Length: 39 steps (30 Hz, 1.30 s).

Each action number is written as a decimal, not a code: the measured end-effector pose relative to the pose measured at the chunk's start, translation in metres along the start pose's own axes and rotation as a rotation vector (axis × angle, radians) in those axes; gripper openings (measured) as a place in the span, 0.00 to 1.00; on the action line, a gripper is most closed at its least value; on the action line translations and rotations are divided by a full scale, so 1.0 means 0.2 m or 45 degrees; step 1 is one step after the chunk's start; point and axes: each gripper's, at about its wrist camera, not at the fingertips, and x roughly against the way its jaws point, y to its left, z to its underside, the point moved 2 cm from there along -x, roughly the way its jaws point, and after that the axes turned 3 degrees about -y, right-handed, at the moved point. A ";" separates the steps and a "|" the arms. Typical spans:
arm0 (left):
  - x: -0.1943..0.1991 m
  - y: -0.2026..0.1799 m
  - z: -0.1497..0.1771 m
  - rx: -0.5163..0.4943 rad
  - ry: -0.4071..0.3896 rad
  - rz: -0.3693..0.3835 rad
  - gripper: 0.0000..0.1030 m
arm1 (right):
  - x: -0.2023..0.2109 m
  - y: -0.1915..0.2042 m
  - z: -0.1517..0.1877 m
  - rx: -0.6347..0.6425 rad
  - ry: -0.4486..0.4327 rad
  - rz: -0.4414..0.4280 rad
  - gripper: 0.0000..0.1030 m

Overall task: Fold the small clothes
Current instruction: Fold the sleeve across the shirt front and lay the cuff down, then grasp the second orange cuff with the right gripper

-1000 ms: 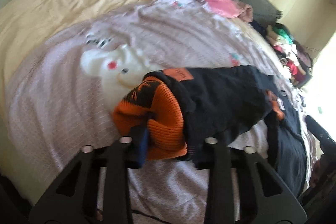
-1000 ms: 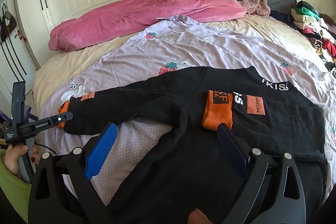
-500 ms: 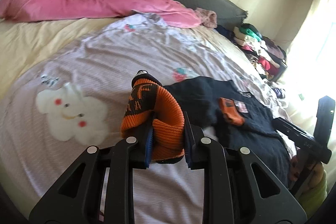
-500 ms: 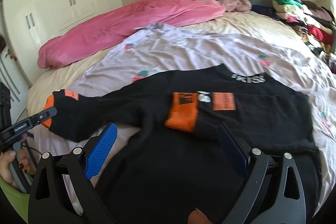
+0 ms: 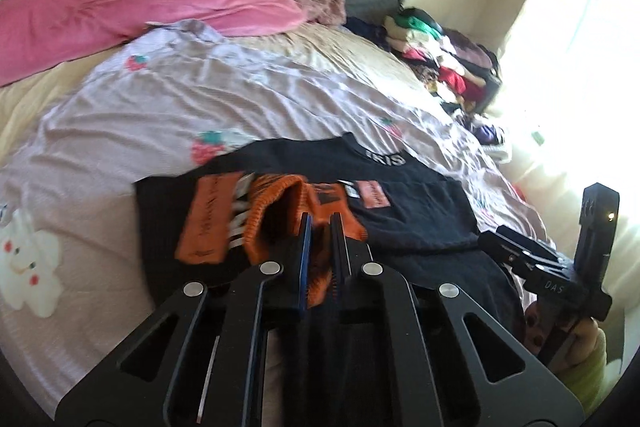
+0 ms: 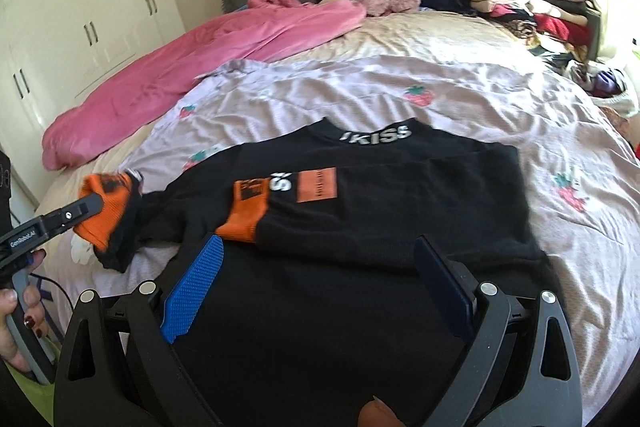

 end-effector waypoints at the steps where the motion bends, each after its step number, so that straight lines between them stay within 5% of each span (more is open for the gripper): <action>1: -0.03 -0.04 0.00 -0.021 0.011 0.016 0.00 | 0.02 -0.03 0.00 -0.016 -0.008 0.008 0.92; 9: -0.13 -0.23 -0.02 -0.101 0.027 0.051 0.00 | 0.09 -0.21 0.03 -0.115 -0.023 0.016 0.92; 13: -0.15 -0.14 -0.03 -0.083 -0.003 -0.087 0.39 | 0.06 -0.16 0.06 -0.102 -0.001 -0.031 0.92; 17: -0.15 0.04 -0.05 -0.055 -0.032 -0.277 0.56 | 0.01 -0.03 0.08 -0.052 0.038 -0.093 0.92; 22: -0.15 0.22 -0.05 0.008 -0.041 -0.391 0.71 | -0.10 0.20 0.12 0.028 0.122 -0.213 0.92; 28: -0.12 0.36 -0.03 0.084 -0.089 -0.439 0.83 | -0.25 0.47 0.14 0.121 0.216 -0.349 0.92; 39: -0.03 0.54 -0.01 0.254 -0.174 -0.445 0.84 | -0.56 0.66 0.17 0.144 0.361 -0.403 0.89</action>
